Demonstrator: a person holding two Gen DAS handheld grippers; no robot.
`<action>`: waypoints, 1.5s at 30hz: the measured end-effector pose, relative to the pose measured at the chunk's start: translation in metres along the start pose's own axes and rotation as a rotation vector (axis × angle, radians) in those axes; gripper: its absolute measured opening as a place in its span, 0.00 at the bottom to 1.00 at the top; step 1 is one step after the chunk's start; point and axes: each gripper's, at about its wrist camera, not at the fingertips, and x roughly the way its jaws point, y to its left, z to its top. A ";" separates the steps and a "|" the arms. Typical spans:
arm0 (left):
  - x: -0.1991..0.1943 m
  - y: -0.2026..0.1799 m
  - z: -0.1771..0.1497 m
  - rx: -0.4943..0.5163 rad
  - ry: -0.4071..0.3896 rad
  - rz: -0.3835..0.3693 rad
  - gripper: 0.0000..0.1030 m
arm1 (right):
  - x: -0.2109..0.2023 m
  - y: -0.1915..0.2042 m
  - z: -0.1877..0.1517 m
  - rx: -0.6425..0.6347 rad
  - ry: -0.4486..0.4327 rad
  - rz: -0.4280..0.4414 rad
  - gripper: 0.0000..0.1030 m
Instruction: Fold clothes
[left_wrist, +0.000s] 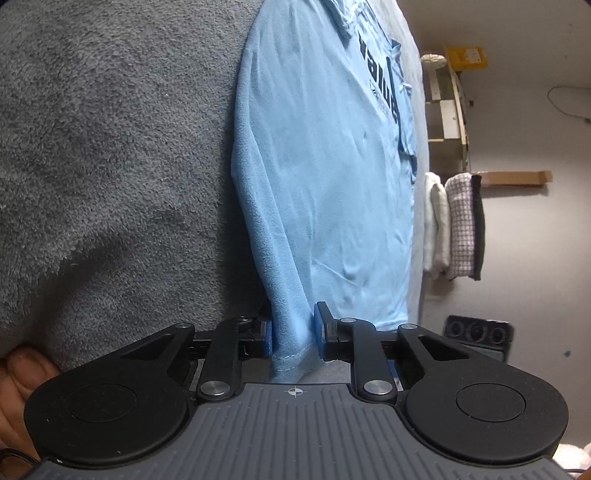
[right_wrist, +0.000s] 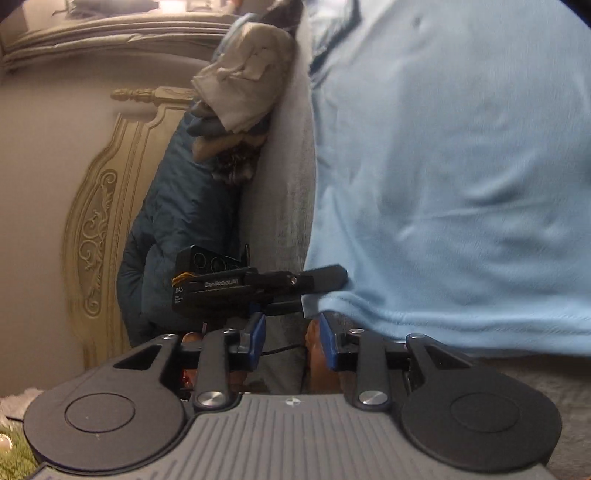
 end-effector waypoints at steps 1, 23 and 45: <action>0.000 -0.001 0.000 0.011 0.008 0.018 0.19 | -0.018 0.005 0.002 -0.057 -0.046 -0.033 0.36; 0.006 -0.012 -0.005 0.154 0.076 0.174 0.19 | -0.256 -0.117 0.003 0.100 -0.507 -0.689 0.37; -0.021 -0.060 -0.028 0.428 0.110 0.287 0.02 | -0.242 -0.059 -0.042 0.037 -0.490 -0.811 0.02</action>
